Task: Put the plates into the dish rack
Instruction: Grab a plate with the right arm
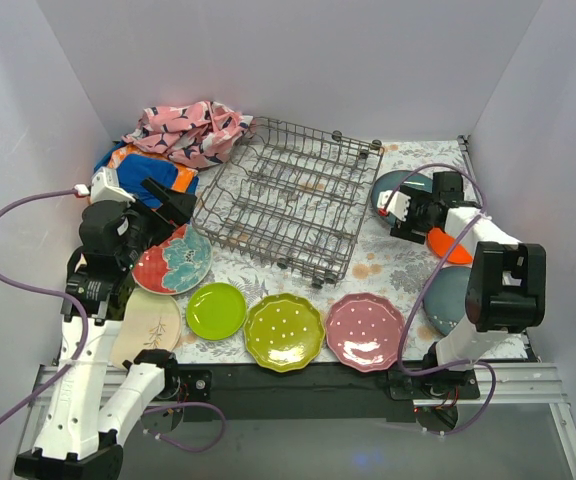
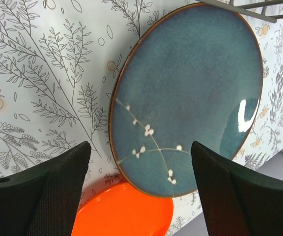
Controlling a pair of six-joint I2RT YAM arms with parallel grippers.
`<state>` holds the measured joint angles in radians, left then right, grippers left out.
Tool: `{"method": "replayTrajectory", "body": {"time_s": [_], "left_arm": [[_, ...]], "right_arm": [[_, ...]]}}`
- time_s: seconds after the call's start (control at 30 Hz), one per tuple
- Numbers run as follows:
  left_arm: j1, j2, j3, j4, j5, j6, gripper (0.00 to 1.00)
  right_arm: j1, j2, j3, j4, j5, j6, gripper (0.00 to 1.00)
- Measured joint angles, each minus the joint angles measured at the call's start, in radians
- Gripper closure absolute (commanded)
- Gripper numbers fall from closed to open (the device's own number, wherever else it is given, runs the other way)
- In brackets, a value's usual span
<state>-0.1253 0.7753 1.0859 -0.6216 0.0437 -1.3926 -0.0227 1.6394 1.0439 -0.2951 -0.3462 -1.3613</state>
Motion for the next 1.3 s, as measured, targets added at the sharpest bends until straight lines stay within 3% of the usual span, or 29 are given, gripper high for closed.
{"method": "replayTrajectory", "body": {"time_s": [0.3,0.5,0.7,1.1,1.3], "left_arm": [[0.0,-0.016,-0.016,0.001,0.008,-0.028,0.02],[0.0,-0.013,-0.024,0.006,0.023,-0.049,0.02],[0.0,-0.017,-0.079,0.024,0.045,-0.09,0.02],[0.0,0.011,-0.123,0.091,0.127,-0.157,0.02],[0.0,0.072,-0.14,0.15,0.202,-0.186,0.02]], "right_arm": [[0.01,0.085,-0.073,0.133,0.062,-0.062,0.21],[0.013,0.104,-0.092,0.241,0.086,-0.082,0.3],[0.015,0.135,-0.092,0.294,0.096,-0.1,0.47],[0.017,0.149,-0.114,0.371,0.104,-0.185,0.94],[0.0,0.109,-0.113,0.401,0.083,-0.176,0.99]]}}
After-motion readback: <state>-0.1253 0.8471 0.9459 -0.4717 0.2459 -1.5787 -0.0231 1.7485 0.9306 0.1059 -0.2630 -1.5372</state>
